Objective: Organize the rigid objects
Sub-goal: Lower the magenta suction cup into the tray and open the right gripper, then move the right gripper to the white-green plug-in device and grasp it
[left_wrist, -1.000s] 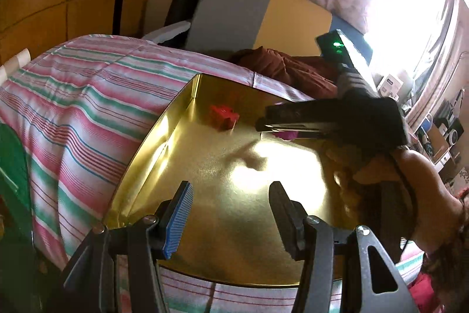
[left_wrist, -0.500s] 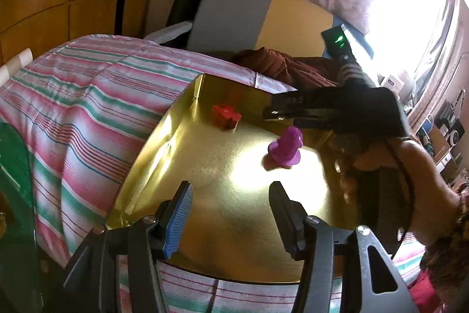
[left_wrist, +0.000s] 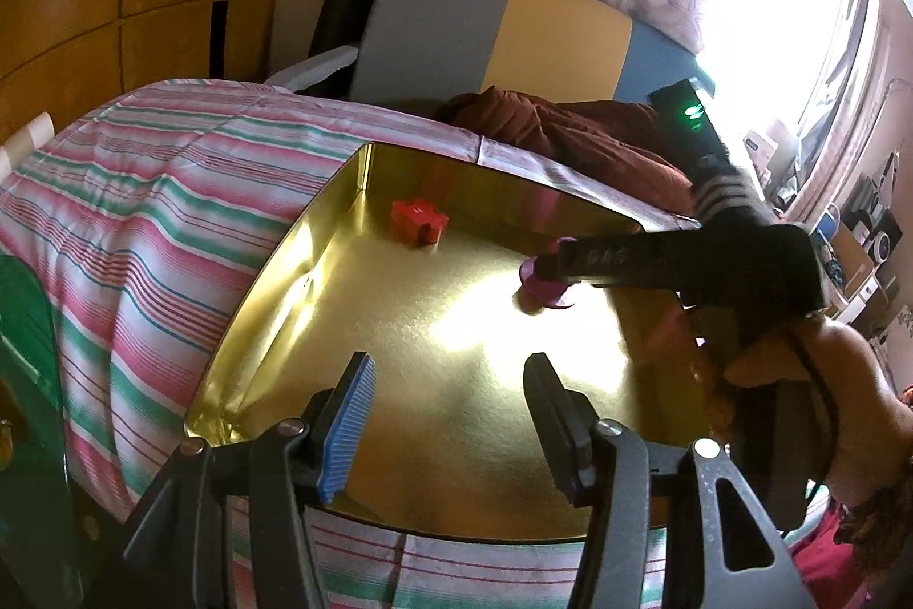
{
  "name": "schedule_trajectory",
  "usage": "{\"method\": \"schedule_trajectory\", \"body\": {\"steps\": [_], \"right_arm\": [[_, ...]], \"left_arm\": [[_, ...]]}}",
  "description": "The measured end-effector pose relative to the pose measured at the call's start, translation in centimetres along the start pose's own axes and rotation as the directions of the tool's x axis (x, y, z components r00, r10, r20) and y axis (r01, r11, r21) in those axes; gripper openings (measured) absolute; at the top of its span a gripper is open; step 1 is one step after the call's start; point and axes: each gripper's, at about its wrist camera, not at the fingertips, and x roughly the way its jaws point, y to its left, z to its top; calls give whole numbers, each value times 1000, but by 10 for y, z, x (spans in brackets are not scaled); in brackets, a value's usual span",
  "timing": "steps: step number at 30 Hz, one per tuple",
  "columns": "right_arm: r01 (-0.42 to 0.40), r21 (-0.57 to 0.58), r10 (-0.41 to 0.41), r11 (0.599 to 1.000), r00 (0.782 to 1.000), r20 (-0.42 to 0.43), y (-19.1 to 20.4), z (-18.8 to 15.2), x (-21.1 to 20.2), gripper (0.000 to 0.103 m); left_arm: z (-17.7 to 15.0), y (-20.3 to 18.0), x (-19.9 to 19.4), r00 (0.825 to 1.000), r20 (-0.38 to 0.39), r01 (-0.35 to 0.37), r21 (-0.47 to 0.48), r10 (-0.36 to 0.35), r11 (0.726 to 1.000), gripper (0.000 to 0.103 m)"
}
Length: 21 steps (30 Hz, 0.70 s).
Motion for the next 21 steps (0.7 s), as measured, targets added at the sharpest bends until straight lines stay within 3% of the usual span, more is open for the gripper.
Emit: {"method": "schedule_trajectory", "body": {"steps": [5, 11, 15, 21], "right_arm": [[19, 18, -19, 1000, 999, -31, -3, 6, 23, 34], [-93, 45, 92, 995, 996, 18, -8, 18, 16, 36], [-143, 74, 137, 987, 987, 84, -22, 11, -22, 50], [-96, 69, 84, 993, 984, 155, -51, -22, -76, 59]], "left_arm": [[-1, -3, -3, 1000, 3, -6, 17, 6, 1000, 55], [-3, -2, -3, 1000, -4, -19, 19, 19, 1000, 55], [-5, -3, -2, 1000, -10, -19, 18, 19, 1000, 55], [-10, -18, -2, 999, -18, 29, 42, -28, 999, 55]]}}
